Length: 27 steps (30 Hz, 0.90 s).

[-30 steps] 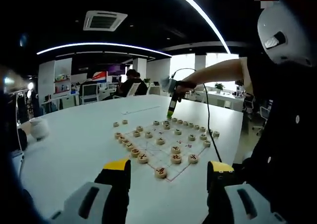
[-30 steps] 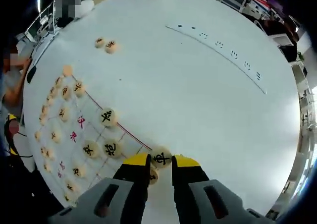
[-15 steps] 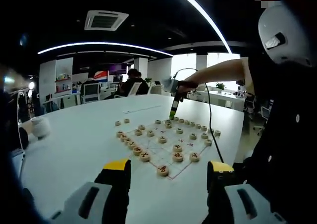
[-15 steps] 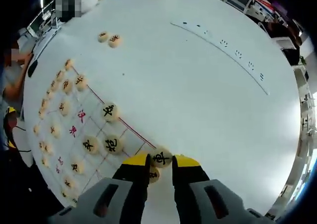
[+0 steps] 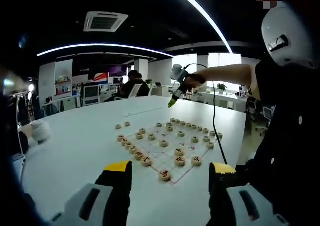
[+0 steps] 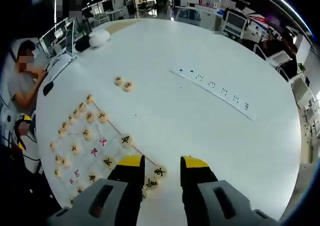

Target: Pick up the chess pieces one by one and place each piece onto its starting position on the chessboard, setting the pieces on their correct points until all the chess pieces are arranged in the starting layout

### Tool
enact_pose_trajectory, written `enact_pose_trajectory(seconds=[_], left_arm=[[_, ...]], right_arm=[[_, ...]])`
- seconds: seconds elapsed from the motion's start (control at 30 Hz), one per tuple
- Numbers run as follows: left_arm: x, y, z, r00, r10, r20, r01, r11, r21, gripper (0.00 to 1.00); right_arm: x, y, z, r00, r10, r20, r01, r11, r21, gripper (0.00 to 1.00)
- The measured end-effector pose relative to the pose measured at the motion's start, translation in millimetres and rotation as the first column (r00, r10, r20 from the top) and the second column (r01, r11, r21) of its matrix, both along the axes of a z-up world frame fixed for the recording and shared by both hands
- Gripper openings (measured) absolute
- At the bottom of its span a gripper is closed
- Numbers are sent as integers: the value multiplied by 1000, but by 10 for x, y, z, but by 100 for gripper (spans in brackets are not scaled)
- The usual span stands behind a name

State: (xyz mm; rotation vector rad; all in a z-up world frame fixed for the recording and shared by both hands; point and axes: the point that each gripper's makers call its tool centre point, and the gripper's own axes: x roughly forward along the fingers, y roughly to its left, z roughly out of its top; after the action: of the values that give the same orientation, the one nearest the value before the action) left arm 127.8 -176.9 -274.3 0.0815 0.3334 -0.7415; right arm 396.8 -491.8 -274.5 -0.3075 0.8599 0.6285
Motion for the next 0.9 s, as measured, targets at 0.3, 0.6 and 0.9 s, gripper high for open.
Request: enact_pose_trajectory(seconds=[0.3,0.6,0.9], left_arm=[[113,-20,66,1000,13,8,-13,1000,4,63],[162,-139,110,1000,9,9,-9,1000,20,63],[173,-182,141,1000,19,4,-19,999,38,63]], right_arm=[[-633,-337,593,939,-3,344,-40,992,118,34],[-1777,-516,534,881,-32,471,-73,977,202,39],[-2246,-661,458,822,-156,548,26,971,238,41]])
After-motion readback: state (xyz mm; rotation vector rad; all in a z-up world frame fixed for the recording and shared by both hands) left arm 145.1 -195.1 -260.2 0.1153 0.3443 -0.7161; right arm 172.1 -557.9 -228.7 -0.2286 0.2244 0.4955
